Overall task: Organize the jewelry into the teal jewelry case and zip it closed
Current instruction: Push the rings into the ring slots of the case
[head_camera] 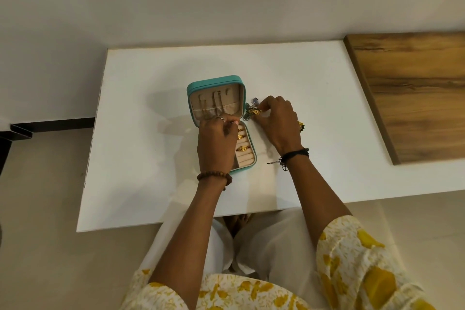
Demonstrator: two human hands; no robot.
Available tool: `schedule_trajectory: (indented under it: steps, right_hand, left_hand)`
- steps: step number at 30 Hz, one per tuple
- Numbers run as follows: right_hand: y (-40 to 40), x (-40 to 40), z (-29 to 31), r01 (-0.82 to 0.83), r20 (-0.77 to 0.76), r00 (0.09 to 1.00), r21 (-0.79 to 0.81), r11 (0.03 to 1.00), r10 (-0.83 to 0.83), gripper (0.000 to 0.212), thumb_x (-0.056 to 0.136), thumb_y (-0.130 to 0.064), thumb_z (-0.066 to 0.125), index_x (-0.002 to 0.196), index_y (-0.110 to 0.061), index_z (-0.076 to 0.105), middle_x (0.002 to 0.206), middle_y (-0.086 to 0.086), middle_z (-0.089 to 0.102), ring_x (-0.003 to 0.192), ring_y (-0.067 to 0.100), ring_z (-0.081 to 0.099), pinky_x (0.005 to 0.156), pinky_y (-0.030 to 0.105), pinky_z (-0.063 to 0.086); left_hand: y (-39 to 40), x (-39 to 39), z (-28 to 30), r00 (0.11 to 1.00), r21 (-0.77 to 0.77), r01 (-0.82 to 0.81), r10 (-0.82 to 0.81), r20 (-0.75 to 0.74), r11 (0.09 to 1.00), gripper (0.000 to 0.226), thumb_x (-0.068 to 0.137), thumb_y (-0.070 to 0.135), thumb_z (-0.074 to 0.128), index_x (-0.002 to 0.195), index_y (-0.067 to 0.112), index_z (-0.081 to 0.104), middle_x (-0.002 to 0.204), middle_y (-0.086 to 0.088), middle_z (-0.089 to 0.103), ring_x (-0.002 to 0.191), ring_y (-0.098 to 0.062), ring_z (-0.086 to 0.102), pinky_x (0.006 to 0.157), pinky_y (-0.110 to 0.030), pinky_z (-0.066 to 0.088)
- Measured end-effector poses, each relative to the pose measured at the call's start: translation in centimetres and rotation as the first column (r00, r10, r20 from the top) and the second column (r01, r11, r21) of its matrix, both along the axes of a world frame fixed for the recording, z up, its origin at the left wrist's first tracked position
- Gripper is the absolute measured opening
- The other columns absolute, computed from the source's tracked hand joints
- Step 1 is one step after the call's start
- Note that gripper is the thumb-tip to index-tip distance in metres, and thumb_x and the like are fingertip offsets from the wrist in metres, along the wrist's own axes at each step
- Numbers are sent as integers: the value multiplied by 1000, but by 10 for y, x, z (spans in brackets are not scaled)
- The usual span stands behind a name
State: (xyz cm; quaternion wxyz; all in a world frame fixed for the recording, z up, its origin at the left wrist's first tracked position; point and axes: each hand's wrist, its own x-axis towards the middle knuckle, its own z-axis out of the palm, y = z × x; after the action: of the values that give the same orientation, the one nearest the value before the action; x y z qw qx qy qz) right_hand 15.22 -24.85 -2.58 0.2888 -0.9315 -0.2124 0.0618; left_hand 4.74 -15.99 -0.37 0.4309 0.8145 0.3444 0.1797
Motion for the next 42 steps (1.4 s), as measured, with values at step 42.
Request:
schedule_trajectory:
  steps: [42]
  right_hand:
    - [-36,-68,43,-178,-242,940,260,949,243,19,80,-2,66,99,-5,72,93,10,71,74,4,58,68,0,41]
  left_hand:
    - [-1,-46,22,955,89,252,-233,-181,964,18,79,27,69,95,20,73,106,-9,66,101,-23,59,82,-34,48]
